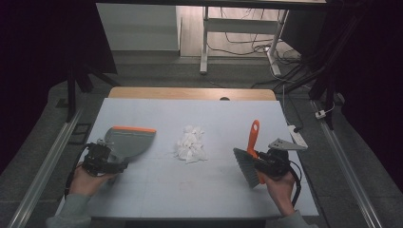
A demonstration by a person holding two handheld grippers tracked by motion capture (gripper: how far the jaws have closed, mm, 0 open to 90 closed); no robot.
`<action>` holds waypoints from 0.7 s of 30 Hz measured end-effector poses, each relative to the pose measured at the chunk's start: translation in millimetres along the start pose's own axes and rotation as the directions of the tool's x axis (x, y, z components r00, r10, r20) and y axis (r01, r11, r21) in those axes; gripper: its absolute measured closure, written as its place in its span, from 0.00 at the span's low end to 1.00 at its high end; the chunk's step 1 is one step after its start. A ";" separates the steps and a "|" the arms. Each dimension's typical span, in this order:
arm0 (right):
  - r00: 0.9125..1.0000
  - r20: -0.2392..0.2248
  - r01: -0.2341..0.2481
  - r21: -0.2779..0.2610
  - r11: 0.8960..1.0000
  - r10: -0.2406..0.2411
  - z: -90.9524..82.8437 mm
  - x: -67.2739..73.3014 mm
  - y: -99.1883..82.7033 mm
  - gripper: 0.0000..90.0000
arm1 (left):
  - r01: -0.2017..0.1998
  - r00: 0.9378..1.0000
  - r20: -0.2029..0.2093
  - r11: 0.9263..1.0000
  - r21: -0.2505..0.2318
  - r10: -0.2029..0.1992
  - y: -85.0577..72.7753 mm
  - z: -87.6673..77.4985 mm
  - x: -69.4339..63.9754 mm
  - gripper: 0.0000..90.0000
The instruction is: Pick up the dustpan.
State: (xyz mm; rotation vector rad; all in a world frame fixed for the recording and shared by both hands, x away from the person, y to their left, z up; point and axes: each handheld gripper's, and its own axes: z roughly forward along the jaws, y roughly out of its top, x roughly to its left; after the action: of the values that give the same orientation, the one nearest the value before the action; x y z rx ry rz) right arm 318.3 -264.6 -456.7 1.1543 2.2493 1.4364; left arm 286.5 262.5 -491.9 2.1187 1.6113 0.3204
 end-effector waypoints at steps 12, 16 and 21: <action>1.000 -0.001 0.003 0.002 1.000 -0.003 0.7 -0.4 -0.8 0.77 | 0.020 1.000 -0.001 0.997 0.080 -0.020 2.8 19.7 2.1 0.29; 1.000 0.001 0.011 0.005 1.000 -0.011 1.7 0.8 -0.5 0.77 | 0.033 0.999 -0.020 0.995 0.094 -0.031 5.7 25.5 2.3 0.36; 1.000 0.000 0.011 0.011 1.000 -0.011 2.7 0.5 -0.9 0.77 | 0.053 0.998 -0.033 0.994 0.092 -0.050 7.8 29.2 2.8 0.41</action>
State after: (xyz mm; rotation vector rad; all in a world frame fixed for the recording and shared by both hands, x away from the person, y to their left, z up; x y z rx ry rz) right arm 319.0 -262.7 -458.7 1.1429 2.2624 1.4219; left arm 307.0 257.3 -513.6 2.1456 1.7264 0.2678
